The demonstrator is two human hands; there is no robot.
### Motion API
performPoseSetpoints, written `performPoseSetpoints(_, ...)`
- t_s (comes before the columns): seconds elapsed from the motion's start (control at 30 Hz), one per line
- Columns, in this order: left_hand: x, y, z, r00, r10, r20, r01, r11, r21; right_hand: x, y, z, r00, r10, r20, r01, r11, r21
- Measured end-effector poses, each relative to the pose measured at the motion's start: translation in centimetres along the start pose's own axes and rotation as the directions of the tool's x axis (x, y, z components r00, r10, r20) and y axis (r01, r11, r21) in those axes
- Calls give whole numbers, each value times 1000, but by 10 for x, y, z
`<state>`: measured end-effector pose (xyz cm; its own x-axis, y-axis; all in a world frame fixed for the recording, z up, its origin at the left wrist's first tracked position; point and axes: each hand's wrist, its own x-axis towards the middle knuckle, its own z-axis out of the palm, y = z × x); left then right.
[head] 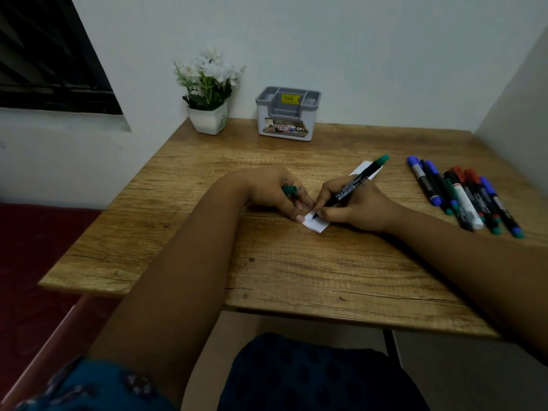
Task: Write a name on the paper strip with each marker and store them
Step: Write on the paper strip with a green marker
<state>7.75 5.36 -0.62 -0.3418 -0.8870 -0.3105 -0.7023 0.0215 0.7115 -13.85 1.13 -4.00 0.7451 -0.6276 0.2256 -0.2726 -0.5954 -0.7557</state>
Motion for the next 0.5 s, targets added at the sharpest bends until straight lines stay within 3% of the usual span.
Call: performPoseSetpoints(0.5, -1, 0, 0, 1000, 11, 7, -11, 1000, 3, 0, 1, -1, 999, 35, -40, -34, 999, 18)
